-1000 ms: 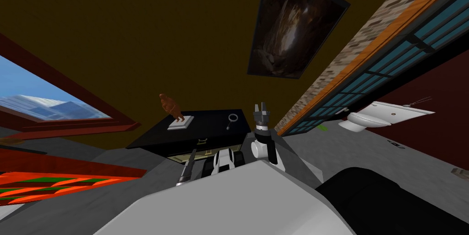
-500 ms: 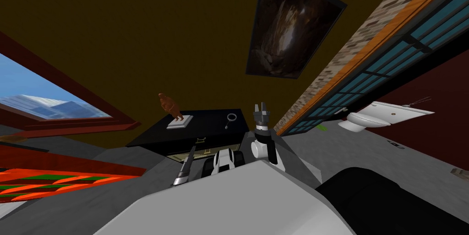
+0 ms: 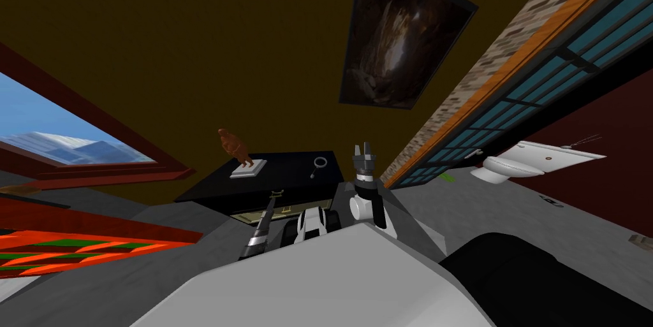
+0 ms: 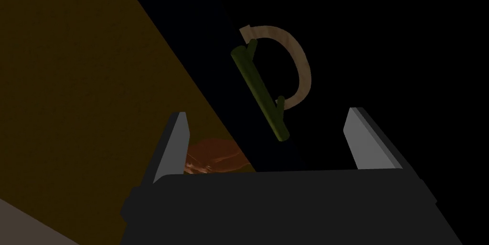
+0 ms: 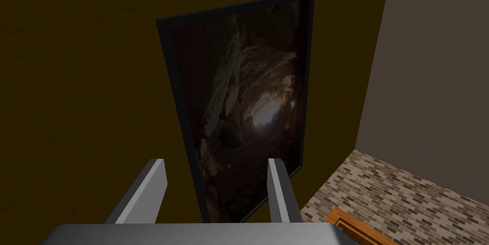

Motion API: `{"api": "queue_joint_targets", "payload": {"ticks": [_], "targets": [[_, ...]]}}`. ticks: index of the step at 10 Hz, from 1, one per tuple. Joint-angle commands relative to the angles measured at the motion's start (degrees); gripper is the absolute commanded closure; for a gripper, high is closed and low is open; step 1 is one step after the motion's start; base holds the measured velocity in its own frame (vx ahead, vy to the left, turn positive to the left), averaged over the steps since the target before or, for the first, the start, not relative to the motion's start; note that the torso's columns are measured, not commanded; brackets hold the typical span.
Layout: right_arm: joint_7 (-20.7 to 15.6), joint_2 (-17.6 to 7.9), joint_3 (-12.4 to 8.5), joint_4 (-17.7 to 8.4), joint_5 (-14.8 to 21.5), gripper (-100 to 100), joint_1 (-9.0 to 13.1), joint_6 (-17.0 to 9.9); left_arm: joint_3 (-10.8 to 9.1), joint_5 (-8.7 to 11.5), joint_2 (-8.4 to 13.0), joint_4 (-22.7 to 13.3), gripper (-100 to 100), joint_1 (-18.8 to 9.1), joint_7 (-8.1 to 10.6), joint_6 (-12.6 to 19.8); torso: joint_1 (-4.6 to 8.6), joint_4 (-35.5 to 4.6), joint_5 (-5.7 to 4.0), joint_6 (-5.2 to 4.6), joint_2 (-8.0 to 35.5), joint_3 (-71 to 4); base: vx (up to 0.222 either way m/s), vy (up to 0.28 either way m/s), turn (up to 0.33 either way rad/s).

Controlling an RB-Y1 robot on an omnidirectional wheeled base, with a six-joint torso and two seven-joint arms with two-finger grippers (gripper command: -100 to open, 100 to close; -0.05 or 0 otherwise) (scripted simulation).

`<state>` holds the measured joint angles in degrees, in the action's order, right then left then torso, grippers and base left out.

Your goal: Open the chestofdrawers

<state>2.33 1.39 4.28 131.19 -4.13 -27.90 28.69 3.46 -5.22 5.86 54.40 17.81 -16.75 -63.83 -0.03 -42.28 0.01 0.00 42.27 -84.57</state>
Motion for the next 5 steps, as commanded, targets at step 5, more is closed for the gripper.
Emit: {"api": "queue_joint_targets", "payload": {"ticks": [5], "targets": [[0.0,0.0,0.0,0.0,0.0,0,0.0,0.0,-0.16,0.03,-4.71,2.48,-100,-0.9,0.35,3.35,0.01,0.0,-0.01,0.01,0.0,0.0,-0.002,-0.002,0.0]]}}
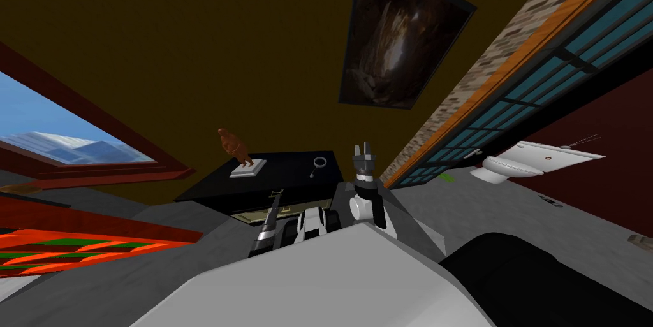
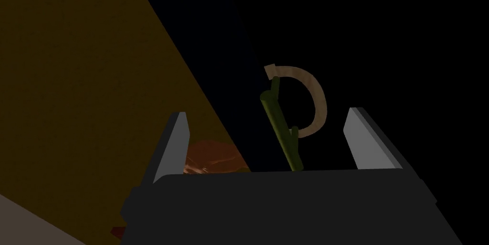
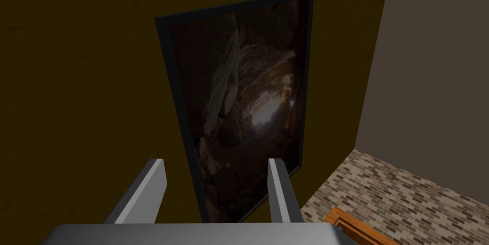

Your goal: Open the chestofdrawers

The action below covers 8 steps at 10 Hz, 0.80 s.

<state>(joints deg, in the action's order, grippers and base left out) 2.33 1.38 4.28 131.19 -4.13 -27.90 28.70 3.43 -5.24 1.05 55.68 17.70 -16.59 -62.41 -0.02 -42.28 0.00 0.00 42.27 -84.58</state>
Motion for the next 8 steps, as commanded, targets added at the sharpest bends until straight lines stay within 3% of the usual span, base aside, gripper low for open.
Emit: {"api": "queue_joint_targets", "payload": {"ticks": [1,3,4,5,7,8], "targets": [[0.0,0.0,0.0,0.0,0.0,0,0.0,0.0,-0.2,0.08,0.14,1.79,-100,-1.18,0.28,2.89,0.02,-0.01,0.0,-0.01,0.0,0.0,0.007,-0.01,0.004],[0.0,0.0,0.0,0.0,0.0,0,0.0,0.0,-0.33,0.14,0.23,2.99,-100,-1.97,0.47,4.82,0.03,0.0,0.0,0.0,0.0,0.0,0.008,-0.01,0.002],[0.0,0.0,0.0,0.0,0.0,0,0.0,0.0,-0.34,0.13,0.08,1.85,-100,-2.04,0.22,3.7,0.02,0.0,0.0,0.0,0.01,0.01,0.0,0.0,0.0],[0.0,0.0,0.0,0.0,0.0,0,0.0,0.0,-0.13,0.05,0.09,1.2,100,-0.79,0.19,1.93,0.0,-0.01,0.01,0.0,0.04,0.02,-0.004,0.007,-0.005],[0.0,0.0,0.0,0.0,0.0,0,0.0,0.0,0.0,0.0,0.0,0.0,100,0.0,0.0,0.0,0.08,-0.16,-0.1,0.0,0.2,0.06,-0.01,0.013,-0.005],[0.0,0.0,0.0,0.0,0.0,0,0.0,0.0,0.01,0.01,0.01,0.67,100,-0.12,0.17,1.15,0.11,-0.11,-0.09,0.01,0.18,0.09,-0.007,0.006,-0.001]]}}
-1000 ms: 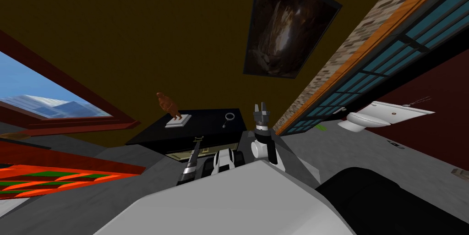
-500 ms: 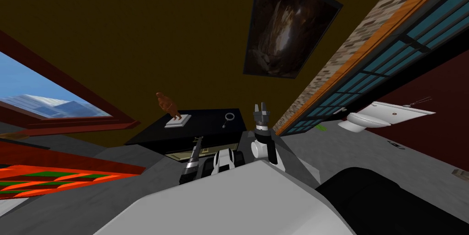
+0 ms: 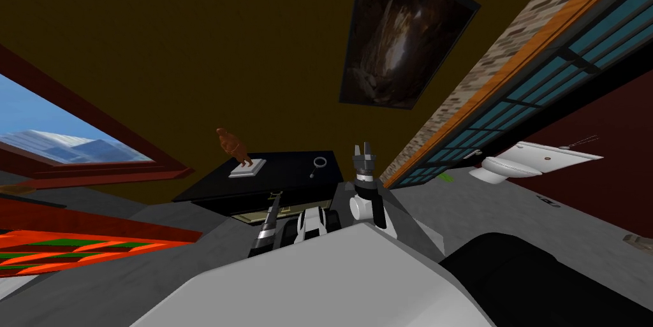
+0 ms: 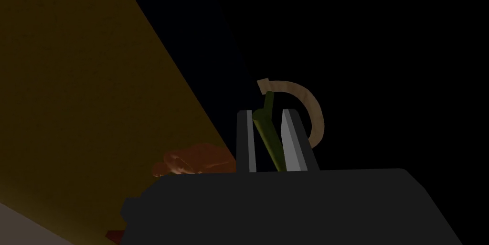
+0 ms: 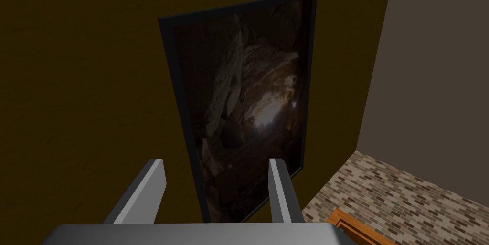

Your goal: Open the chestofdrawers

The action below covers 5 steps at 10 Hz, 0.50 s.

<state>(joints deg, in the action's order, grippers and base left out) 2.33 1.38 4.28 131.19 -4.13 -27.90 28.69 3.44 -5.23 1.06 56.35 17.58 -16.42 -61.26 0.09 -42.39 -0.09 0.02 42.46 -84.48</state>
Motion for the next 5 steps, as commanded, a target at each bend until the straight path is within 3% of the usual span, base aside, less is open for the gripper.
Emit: {"api": "queue_joint_targets", "payload": {"ticks": [1,5], "targets": [[0.0,0.0,0.0,0.0,0.0,0,0.0,0.0,0.22,-0.15,0.1,1.58,100,0.52,0.2,0.95,0.0,0.01,0.0,-0.01,-0.09,-0.04,-0.082,0.009,0.013],[0.0,0.01,0.0,0.0,0.0,0,0.02,0.0,0.55,-0.4,0.37,4.85,100,1.28,0.61,3.08,0.12,-0.18,-0.09,0.0,0.21,0.07,-0.162,-0.008,0.017]]}}
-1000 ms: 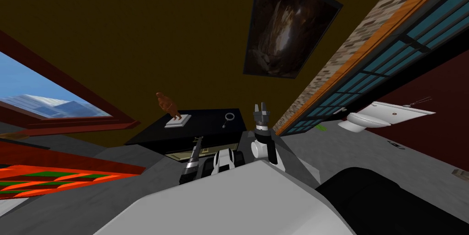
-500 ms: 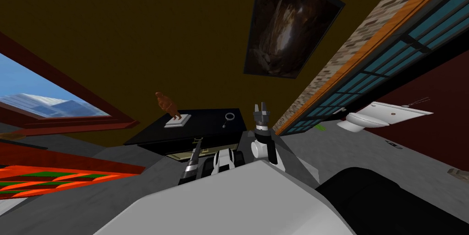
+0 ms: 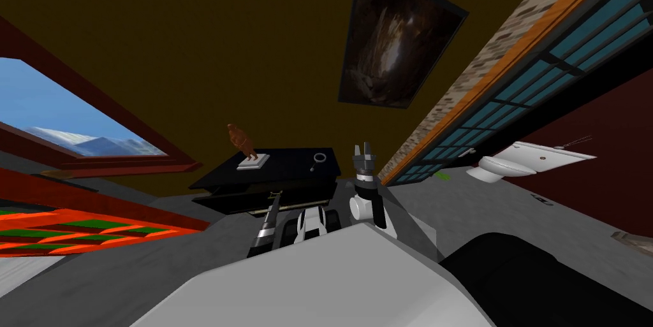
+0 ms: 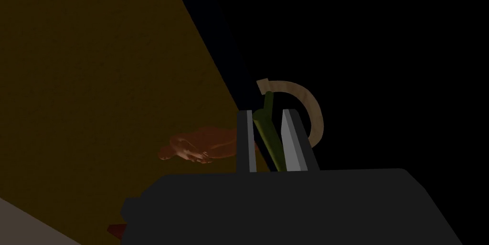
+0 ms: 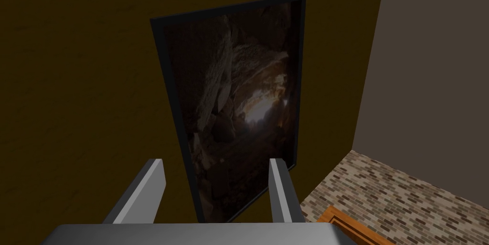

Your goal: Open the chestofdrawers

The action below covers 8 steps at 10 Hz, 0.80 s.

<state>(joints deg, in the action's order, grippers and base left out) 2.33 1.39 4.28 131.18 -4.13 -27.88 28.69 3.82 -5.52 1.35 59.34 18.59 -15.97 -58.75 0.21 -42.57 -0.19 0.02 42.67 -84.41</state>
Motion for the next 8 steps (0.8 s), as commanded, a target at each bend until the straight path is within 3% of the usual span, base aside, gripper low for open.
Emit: {"api": "queue_joint_targets", "payload": {"ticks": [1,2,3,4,8], "targets": [[0.0,0.0,0.0,0.0,0.0,0,0.0,0.0,0.22,-0.15,0.13,2.41,100,0.4,0.23,0.92,0.01,-0.07,-0.07,-0.02,-0.13,-0.1,-0.098,0.003,0.003],[0.0,0.0,0.0,0.0,0.0,0,-0.01,0.0,0.22,-0.14,0.14,1.37,100,0.71,0.24,1.3,0.03,-0.1,-0.12,0.0,-0.21,-0.17,-0.039,0.002,0.0],[0.0,0.0,0.0,0.0,0.0,0,-0.02,0.0,-0.46,-0.52,0.37,-1.56,100,-2.0,0.73,1.11,0.02,0.04,-0.05,-0.01,-0.35,-0.21,-0.07,-0.008,0.073],[0.0,0.0,0.0,0.0,0.0,0,-0.02,0.0,-0.46,-0.52,0.37,-1.77,100,-2.25,0.73,1.11,-0.05,0.16,0.05,-0.01,-0.32,-0.16,-0.082,-0.019,0.047],[0.0,0.0,0.0,0.0,0.0,0,-0.01,0.0,-1.88,-1.25,0.8,-7.93,100,-8.48,1.61,0.3,-0.2,0.32,0.19,-0.04,-0.38,-0.14,-0.11,-0.015,0.056]]}}
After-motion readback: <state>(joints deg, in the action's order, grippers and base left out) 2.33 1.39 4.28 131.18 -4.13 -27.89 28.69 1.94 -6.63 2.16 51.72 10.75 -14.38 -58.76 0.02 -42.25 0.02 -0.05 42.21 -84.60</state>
